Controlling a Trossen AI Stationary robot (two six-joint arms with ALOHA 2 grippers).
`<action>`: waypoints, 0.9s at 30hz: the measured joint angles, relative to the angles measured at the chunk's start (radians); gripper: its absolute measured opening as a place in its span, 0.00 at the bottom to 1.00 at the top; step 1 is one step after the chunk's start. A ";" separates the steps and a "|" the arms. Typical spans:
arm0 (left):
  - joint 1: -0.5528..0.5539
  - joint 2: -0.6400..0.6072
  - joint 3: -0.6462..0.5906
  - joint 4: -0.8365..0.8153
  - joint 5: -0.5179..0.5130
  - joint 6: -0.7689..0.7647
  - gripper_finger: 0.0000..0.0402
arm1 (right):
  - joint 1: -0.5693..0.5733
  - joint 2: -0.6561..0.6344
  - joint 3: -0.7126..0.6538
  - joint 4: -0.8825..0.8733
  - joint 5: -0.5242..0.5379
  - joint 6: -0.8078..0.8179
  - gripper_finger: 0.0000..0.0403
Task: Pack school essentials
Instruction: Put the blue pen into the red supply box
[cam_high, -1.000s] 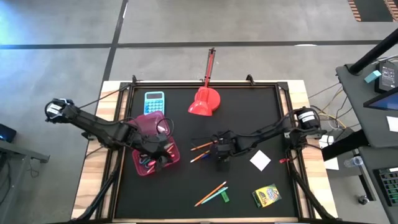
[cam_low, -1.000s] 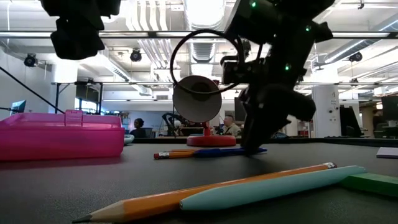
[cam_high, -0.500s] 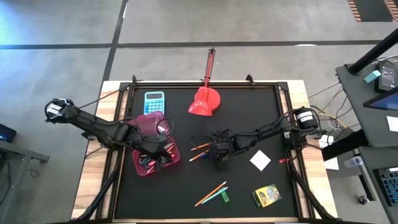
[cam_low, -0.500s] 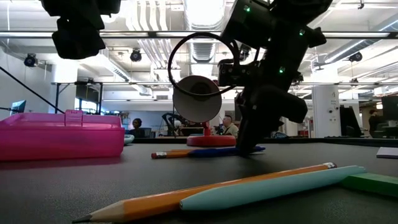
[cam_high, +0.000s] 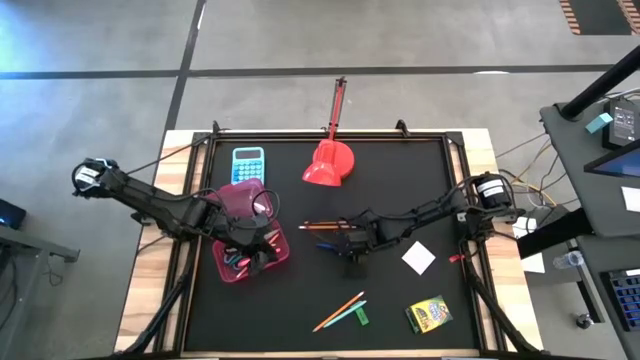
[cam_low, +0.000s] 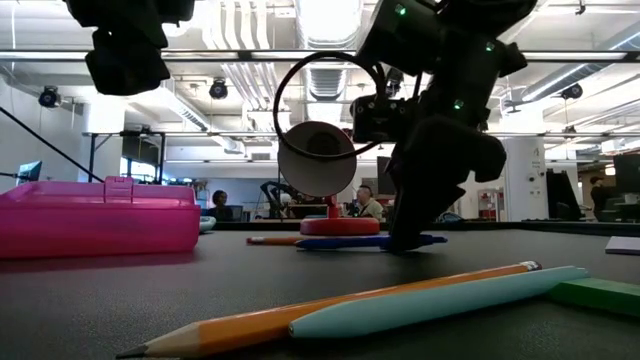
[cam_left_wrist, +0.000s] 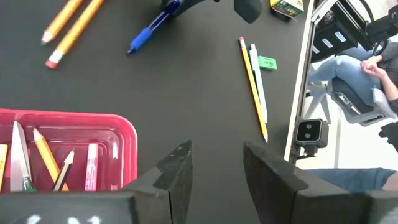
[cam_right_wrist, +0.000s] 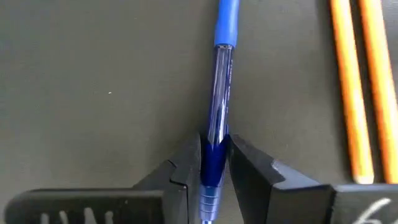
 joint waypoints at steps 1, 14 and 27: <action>0.000 0.000 0.000 0.000 0.000 0.000 0.31 | 0.000 0.000 0.000 0.000 0.007 0.007 0.19; 0.000 0.000 0.000 0.000 0.000 0.004 0.31 | -0.001 0.001 0.000 -0.002 0.023 0.029 0.09; -0.002 0.000 -0.001 0.016 0.000 0.062 0.31 | 0.009 -0.100 -0.008 -0.018 -0.022 0.106 0.08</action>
